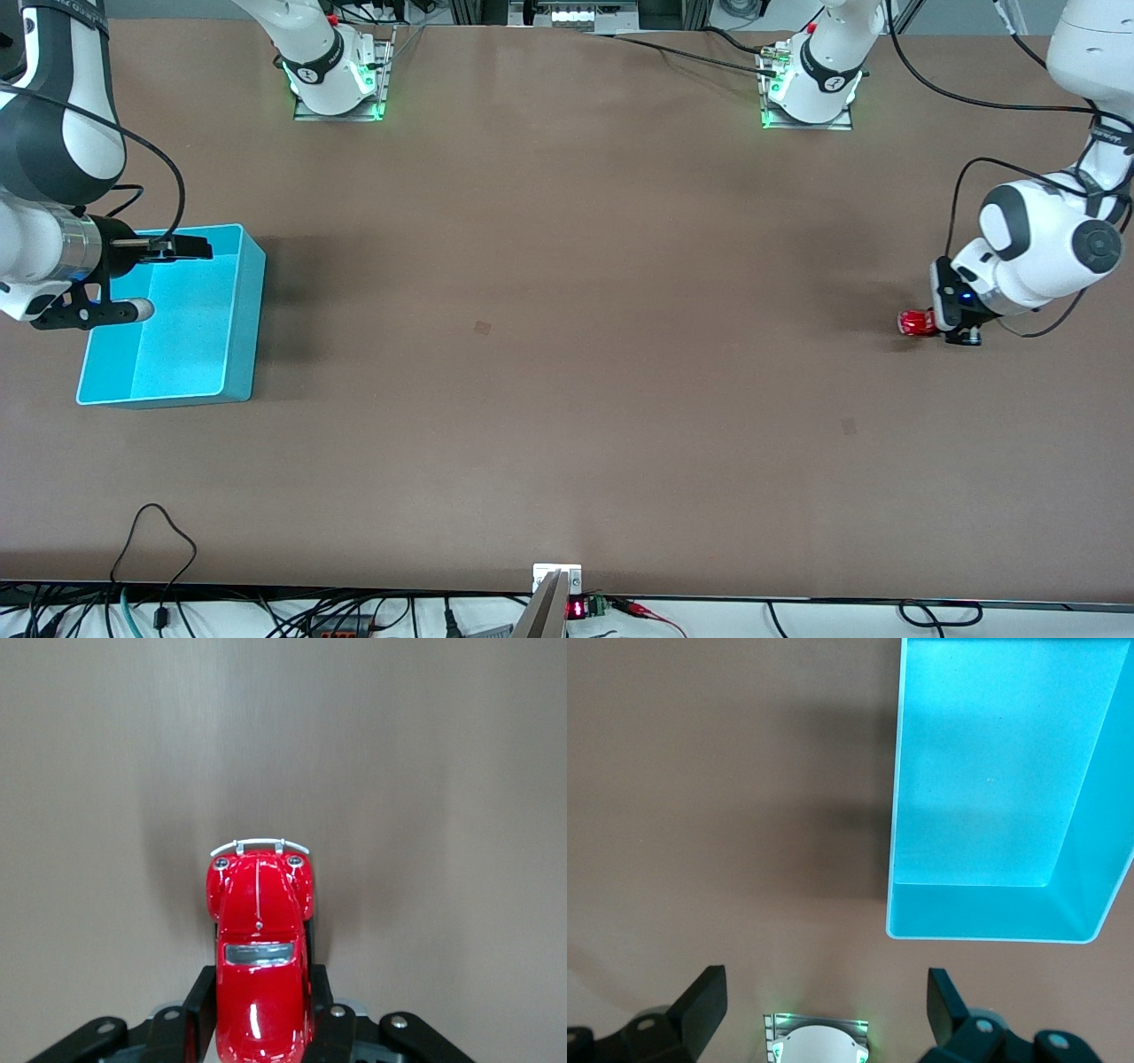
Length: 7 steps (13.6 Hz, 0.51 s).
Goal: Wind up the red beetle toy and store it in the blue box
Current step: 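Drag the car backward along the table with the left gripper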
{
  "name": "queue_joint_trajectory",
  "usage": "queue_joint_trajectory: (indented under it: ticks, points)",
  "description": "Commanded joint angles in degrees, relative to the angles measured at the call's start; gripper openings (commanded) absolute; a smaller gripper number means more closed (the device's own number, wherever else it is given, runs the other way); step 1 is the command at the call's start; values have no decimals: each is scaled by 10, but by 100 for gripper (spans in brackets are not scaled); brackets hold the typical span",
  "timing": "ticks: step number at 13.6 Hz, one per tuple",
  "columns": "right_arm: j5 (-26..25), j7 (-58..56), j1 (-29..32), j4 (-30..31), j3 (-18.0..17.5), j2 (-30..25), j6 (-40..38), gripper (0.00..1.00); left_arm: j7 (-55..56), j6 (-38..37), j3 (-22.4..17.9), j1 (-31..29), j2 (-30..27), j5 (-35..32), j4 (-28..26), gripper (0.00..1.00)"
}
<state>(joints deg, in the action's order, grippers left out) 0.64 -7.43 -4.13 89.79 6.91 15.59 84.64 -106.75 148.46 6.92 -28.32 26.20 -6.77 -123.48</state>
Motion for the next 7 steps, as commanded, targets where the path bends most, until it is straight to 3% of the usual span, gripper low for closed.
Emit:
queue_joint_trajectory:
  ticks: [1, 2, 7]
  points:
    - [8, -8, 1, -9, -1, 2, -7, 100, -35, -12, 2, -31, 37, -11, 17, 73]
    - [8, -8, 0, -9, -1, 2, -7, 100, -35, -35, 3, -34, 26, -11, 17, 100]
    - [8, -8, 1, -9, -1, 2, -8, 100, -28, -191, 54, -19, -79, -8, 48, 100]
